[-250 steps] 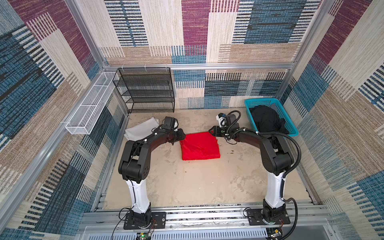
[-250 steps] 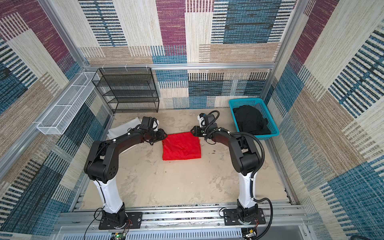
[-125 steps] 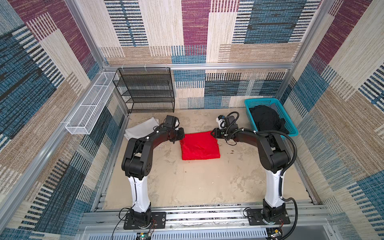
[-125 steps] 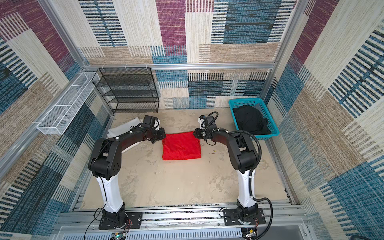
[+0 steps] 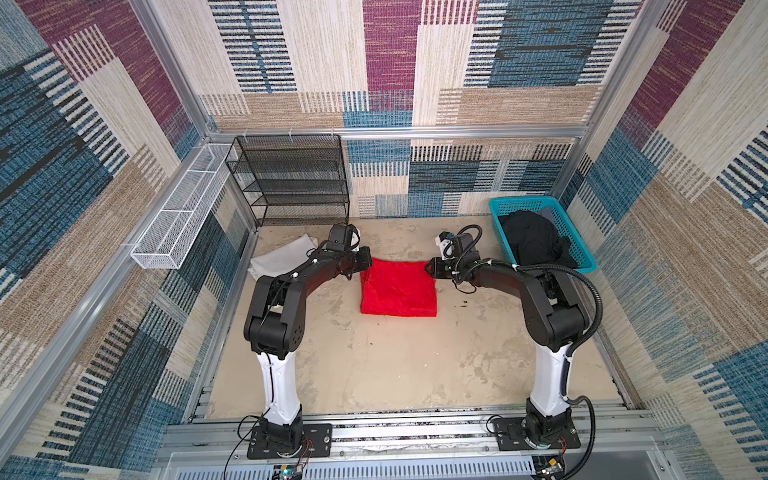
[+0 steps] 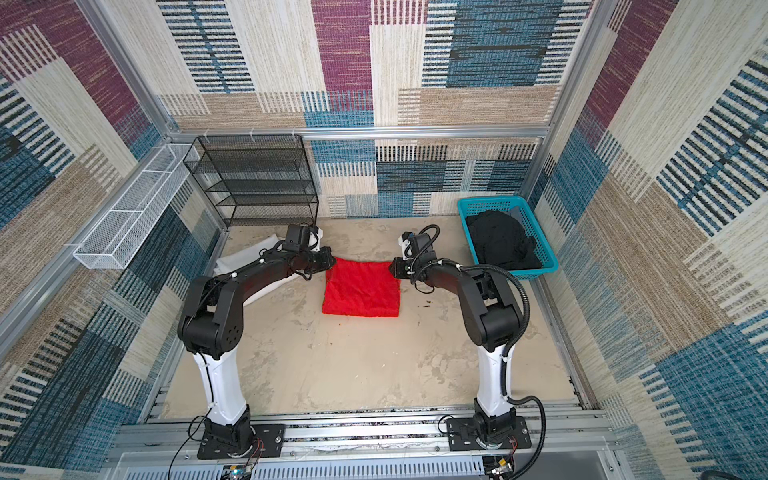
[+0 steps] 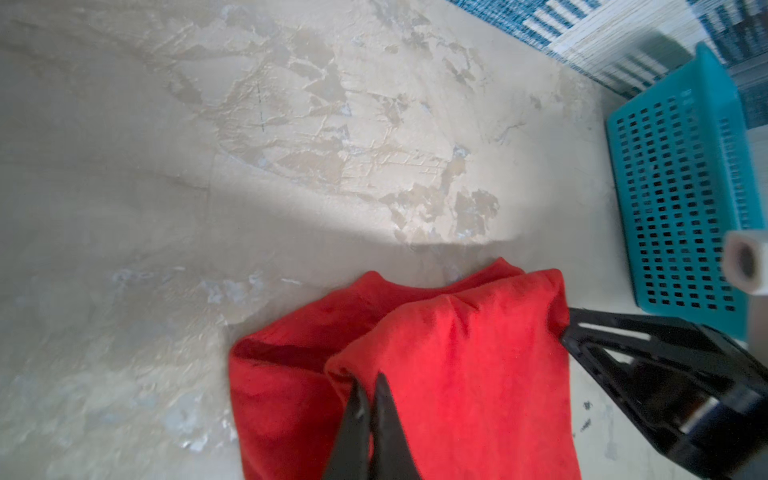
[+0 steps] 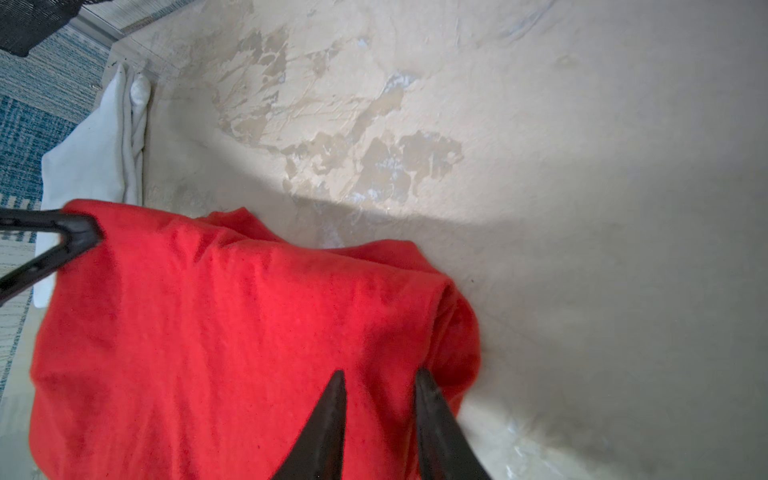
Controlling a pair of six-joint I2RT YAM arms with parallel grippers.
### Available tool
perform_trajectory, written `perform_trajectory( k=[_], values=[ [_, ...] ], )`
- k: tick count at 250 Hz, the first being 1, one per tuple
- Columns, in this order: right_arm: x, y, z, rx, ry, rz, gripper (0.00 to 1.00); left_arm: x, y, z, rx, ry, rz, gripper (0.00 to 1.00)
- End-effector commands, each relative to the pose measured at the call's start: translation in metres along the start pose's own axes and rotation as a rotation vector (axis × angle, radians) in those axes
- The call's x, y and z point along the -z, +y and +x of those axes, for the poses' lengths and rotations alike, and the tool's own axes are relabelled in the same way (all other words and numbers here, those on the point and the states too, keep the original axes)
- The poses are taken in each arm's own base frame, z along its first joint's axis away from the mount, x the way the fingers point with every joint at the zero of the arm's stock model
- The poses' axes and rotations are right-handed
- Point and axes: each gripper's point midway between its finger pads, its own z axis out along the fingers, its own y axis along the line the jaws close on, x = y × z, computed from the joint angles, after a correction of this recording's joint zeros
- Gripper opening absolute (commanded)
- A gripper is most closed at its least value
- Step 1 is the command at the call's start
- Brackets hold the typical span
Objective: Fold and stack the t-shirts
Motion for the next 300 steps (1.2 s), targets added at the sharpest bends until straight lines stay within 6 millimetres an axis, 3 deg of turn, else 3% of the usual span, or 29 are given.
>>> perform_trajectory(
  k=[1,27,70,118,229,270,300],
  values=[
    [0.011,0.007,-0.017,0.007,-0.070,-0.004,0.31,-0.005,0.015,-0.003,0.022,-0.002,-0.081,0.00],
    [0.016,0.012,-0.021,0.014,-0.095,-0.026,0.31,-0.011,0.009,-0.008,0.014,-0.035,-0.021,0.00],
    [0.005,0.005,-0.023,0.020,-0.087,-0.006,0.33,0.006,-0.010,-0.020,0.008,-0.110,0.054,0.00],
    [-0.014,-0.001,-0.027,0.023,-0.077,0.004,0.35,0.008,-0.012,-0.016,0.001,-0.077,0.057,0.00],
    [-0.021,-0.029,-0.025,0.010,-0.066,0.092,0.36,0.006,-0.013,-0.011,0.005,-0.059,0.079,0.00],
    [-0.027,-0.021,-0.024,0.015,-0.053,0.030,0.23,0.005,-0.013,-0.010,0.009,-0.052,0.082,0.00],
    [-0.022,-0.008,-0.026,0.040,-0.065,-0.032,0.21,0.007,-0.014,-0.009,0.014,-0.047,0.083,0.00]
  ],
)
